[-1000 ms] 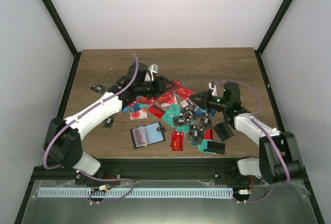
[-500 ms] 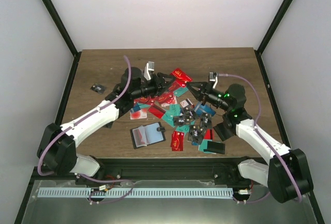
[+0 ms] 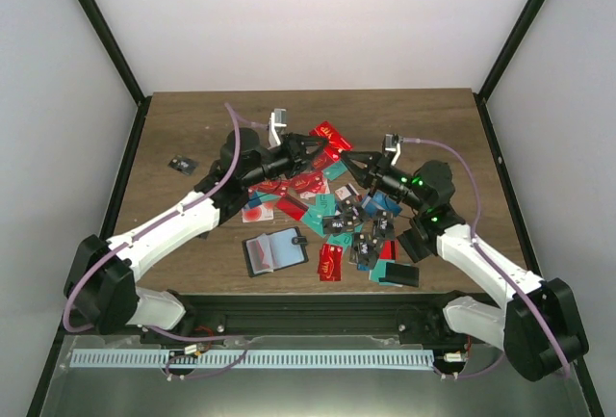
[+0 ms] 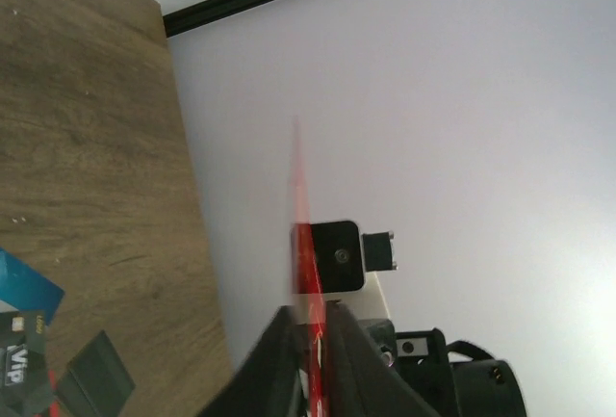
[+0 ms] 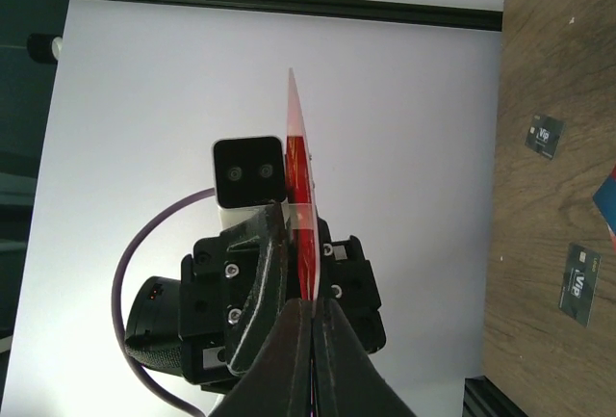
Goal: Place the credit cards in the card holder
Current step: Insert the credit card into the card holder.
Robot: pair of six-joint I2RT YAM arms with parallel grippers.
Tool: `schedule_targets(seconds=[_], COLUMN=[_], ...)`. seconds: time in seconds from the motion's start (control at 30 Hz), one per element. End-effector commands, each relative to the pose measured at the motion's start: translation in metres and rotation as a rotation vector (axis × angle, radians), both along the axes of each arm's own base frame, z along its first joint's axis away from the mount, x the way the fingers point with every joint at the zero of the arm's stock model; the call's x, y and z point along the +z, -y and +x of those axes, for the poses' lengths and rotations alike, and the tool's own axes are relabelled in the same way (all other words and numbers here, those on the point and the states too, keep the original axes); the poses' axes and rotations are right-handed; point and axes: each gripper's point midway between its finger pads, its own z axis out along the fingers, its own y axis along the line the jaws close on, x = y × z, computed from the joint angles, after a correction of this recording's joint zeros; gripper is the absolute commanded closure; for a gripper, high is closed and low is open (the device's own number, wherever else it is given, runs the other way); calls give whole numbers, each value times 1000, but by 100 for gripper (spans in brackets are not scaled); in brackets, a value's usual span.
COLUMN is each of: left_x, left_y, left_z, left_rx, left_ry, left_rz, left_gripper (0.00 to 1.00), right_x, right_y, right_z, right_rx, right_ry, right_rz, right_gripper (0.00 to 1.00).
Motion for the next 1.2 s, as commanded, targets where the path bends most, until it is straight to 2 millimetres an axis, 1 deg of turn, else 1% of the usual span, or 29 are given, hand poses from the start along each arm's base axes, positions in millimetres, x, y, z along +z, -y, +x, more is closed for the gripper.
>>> schedule_targets(seconds=[0.0,0.1,0.13,0.2,0.23,0.27,0.3,0.37,0.5,0.63,0.7,0.77,0.87,0.9,1.03,1.17], left_x=[10,9,7,0,-7,-17,-26,-51,-111,-161,-186,-205,-224,-236,-242,-252], left_y=[0,-1,-2,-7,-11,-17,-24,-41,-80,-106,-118,-127,-133,-136,-129,-131], left_z=[-1,-2,-2,-4,-5,-7,-11,-22,-49,-78,-90,-99,-108,-112,-114,-114], left_rx=[7,15,16,15,11,3,-10,-40,-72,-113,-119,-122,-138,-145,-171,-180], left_ry=[34,30,26,19,8,-1,0,-12,-120,-223,-285,-326,-361,-374,-352,-370], left_rz=[-25,-15,-3,55,104,161,209,297,425,504,547,583,603,620,569,601], left_gripper=[95,96,96,96,96,96,96,96,96,96,96,96,96,96,96,96], right_x=[23,20,16,6,-2,-11,-19,-40,-78,-117,-137,-158,-176,-184,-193,-199], right_y=[-2,-3,-4,-5,-7,-7,-8,-6,-5,-6,-6,-7,-11,-12,-14,-14], right_z=[-3,-4,-5,-6,-6,-6,-8,-11,-22,-34,-40,-44,-52,-56,-61,-63], right_rx=[-7,5,11,25,40,52,66,86,155,255,306,351,395,403,412,425], right_ry=[61,50,44,37,43,43,43,40,29,-5,-35,-68,-83,-97,-108,-115], right_rz=[22,6,-13,-72,-129,-183,-234,-342,-480,-576,-624,-677,-715,-718,-718,-732], right_gripper=[99,99,93,61,53,47,45,44,44,43,43,43,43,44,44,44])
